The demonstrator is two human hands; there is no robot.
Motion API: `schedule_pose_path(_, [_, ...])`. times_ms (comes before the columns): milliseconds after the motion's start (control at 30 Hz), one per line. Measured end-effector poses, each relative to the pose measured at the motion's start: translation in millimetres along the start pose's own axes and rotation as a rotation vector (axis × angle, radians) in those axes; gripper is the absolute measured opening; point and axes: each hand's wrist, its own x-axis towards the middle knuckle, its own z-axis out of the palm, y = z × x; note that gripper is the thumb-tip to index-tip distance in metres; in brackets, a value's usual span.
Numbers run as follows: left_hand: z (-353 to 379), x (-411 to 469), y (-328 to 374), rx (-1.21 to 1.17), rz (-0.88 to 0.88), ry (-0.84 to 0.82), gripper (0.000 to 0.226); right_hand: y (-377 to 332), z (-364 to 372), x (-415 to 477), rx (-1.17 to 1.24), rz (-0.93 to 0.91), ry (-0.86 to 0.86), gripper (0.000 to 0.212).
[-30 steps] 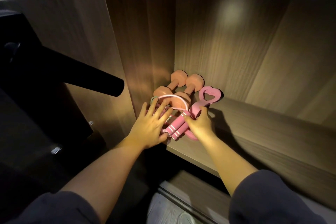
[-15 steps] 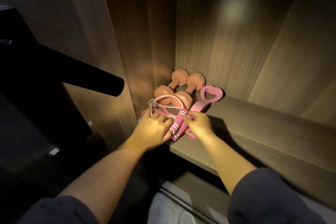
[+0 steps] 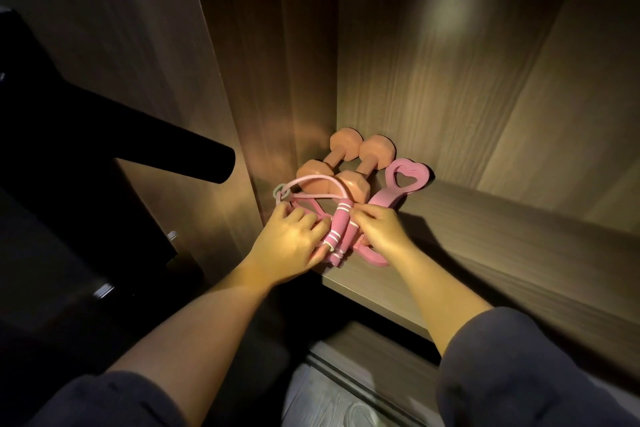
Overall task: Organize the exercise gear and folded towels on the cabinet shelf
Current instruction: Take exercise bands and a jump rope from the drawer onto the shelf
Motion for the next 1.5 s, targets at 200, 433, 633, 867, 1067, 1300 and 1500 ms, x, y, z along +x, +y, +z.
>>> schedule_pose_path(200, [4,3,0,-0.010,-0.107,-0.078,0.037,1,-3,-5,-0.145,-0.051,0.000,0.035])
schedule_pose_path(433, [-5,5,8,-0.066,-0.122,-0.026,0.044,4,-7,-14,-0.125,0.022,0.084,0.028])
schedule_pose_path(633, [-10,7,4,0.023,-0.186,-0.115,0.036,1,21,-9,0.051,0.129,0.192,0.022])
schedule_pose_path(867, [-9,23,6,0.140,-0.174,-0.337,0.036,7,21,-2,-0.039,0.088,0.220,0.015])
schedule_pose_path(1067, [-16,39,21,0.261,-0.260,-0.450,0.024,9,15,-7,-0.097,0.061,0.216,0.015])
schedule_pose_path(1300, [-19,33,30,0.159,-0.294,-0.321,0.031,9,4,-19,-0.349,-0.046,0.185,0.035])
schedule_pose_path(1500, [-27,27,26,0.092,-0.271,-0.277,0.037,8,-5,-27,-0.429,-0.057,0.168,0.047])
